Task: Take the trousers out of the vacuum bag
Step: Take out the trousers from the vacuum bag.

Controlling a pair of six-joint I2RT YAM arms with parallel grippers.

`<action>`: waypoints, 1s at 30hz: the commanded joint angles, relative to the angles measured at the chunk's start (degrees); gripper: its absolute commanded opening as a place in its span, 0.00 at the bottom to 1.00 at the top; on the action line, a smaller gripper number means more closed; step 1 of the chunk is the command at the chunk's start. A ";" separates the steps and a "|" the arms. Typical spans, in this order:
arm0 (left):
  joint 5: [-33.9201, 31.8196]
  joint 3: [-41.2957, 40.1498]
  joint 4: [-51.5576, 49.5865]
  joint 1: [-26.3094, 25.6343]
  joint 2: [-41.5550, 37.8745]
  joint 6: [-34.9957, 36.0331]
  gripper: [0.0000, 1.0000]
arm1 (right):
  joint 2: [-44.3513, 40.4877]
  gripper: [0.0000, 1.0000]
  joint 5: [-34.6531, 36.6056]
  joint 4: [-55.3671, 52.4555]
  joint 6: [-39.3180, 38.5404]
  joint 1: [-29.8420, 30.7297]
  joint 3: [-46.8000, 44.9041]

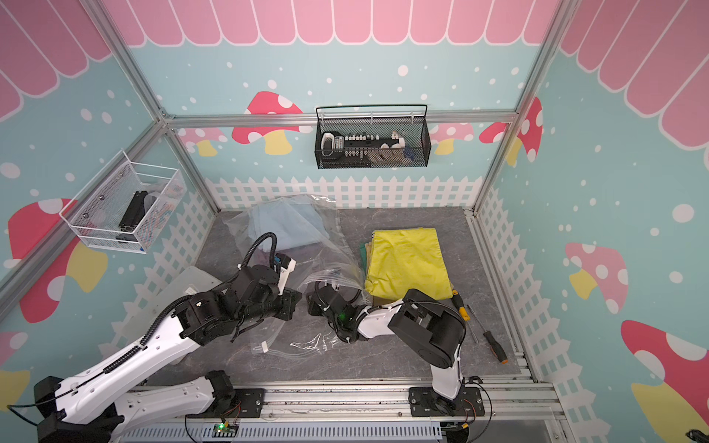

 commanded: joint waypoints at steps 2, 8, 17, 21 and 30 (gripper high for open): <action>1.55 2.79 0.09 -0.33 1.37 4.50 0.00 | 0.61 0.45 2.81 4.44 2.94 -0.50 1.66; 2.24 7.04 -1.95 0.26 4.60 10.22 0.00 | 1.66 0.45 3.83 5.30 6.28 -0.41 2.61; 7.37 11.13 -0.98 0.97 7.78 17.05 0.00 | 1.25 0.45 9.91 5.84 6.34 -0.61 3.06; 10.27 9.37 1.77 1.42 5.66 18.81 0.00 | 2.02 0.45 10.00 5.94 6.61 -1.00 5.45; 11.80 5.63 5.03 3.37 3.97 20.06 0.00 | 5.76 0.44 8.74 5.85 6.02 -1.97 8.76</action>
